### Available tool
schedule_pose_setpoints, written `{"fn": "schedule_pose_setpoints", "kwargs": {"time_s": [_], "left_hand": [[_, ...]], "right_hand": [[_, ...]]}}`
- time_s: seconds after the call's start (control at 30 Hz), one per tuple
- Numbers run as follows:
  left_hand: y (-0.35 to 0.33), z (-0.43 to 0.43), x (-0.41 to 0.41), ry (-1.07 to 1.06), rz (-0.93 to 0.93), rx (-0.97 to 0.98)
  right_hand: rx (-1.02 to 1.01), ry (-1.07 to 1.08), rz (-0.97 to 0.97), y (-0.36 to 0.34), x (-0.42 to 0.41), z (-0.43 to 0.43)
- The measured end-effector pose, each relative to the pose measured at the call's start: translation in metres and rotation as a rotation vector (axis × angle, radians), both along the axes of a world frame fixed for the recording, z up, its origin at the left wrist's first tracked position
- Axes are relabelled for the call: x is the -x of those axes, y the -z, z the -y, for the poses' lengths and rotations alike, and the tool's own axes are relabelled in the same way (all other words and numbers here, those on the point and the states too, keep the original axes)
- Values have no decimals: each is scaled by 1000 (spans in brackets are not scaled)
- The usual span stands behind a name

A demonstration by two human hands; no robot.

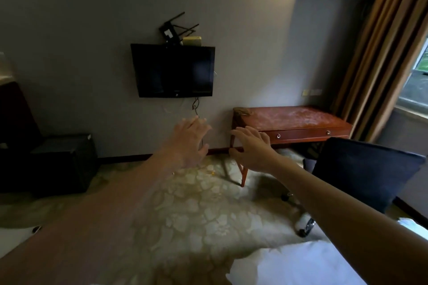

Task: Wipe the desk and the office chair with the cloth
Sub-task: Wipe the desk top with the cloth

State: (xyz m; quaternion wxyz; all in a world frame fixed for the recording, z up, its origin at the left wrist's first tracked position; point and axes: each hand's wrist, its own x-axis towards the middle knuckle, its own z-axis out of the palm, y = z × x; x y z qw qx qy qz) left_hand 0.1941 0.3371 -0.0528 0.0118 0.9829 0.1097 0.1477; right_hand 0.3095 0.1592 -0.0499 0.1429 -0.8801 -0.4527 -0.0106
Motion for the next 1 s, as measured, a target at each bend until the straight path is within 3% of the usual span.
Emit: {"fn": "schedule_pose_setpoints", "kwargs": {"time_s": [0.2, 0.47, 1.0], "left_hand": [[-4, -51, -44, 28, -19, -15], [21, -120, -121, 34, -101, -57], [51, -248, -414, 36, -199, -60]], "right_hand": [[15, 31, -27, -19, -45, -48], [33, 26, -35, 13, -134, -120], [53, 6, -80, 62, -427, -269]]}}
